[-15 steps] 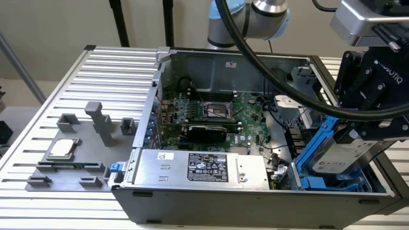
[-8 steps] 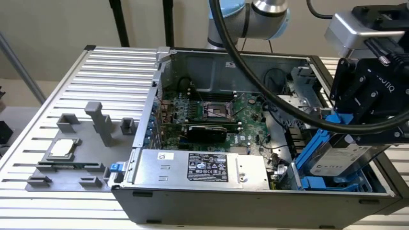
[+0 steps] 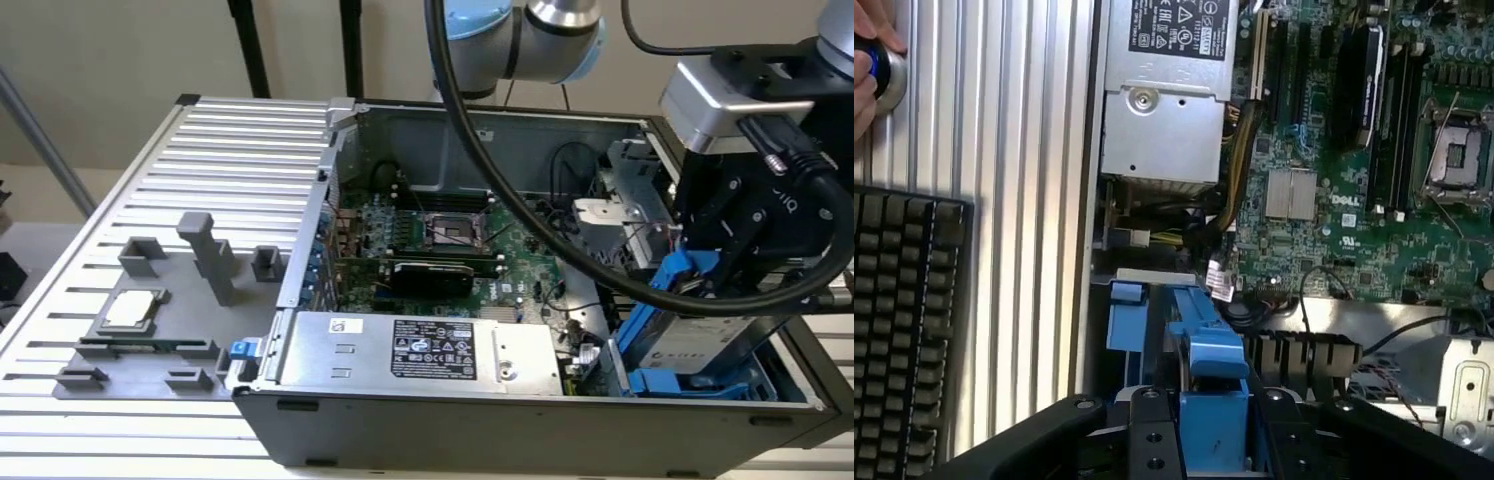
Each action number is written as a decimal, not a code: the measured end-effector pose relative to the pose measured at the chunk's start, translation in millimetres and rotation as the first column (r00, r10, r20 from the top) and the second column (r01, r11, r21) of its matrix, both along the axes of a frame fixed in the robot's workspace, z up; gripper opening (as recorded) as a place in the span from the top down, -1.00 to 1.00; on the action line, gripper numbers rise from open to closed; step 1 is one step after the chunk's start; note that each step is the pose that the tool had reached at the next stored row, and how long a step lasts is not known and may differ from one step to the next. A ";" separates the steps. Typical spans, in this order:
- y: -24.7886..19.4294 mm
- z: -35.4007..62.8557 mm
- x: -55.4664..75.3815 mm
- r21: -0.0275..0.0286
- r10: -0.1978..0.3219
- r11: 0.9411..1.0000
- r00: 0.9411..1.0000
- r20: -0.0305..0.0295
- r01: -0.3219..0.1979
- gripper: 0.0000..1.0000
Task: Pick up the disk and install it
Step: 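Insert the first disk wire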
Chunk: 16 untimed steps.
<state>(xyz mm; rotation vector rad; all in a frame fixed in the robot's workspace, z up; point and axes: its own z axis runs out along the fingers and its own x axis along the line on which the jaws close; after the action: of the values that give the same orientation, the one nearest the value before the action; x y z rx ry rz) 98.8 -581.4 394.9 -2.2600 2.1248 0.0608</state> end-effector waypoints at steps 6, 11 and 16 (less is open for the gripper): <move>-0.2 -10.2 -0.6 0.003 0.036 0.999 0.999 0.000 -0.036 1.00; -0.7 -17.3 -0.2 0.007 0.047 0.999 0.999 0.000 -0.047 1.00; -0.9 -24.3 2.0 0.014 0.047 0.999 0.999 0.000 -0.047 1.00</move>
<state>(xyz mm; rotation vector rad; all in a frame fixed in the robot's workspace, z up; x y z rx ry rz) 100.8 -582.3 370.6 -2.3019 2.0647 0.0772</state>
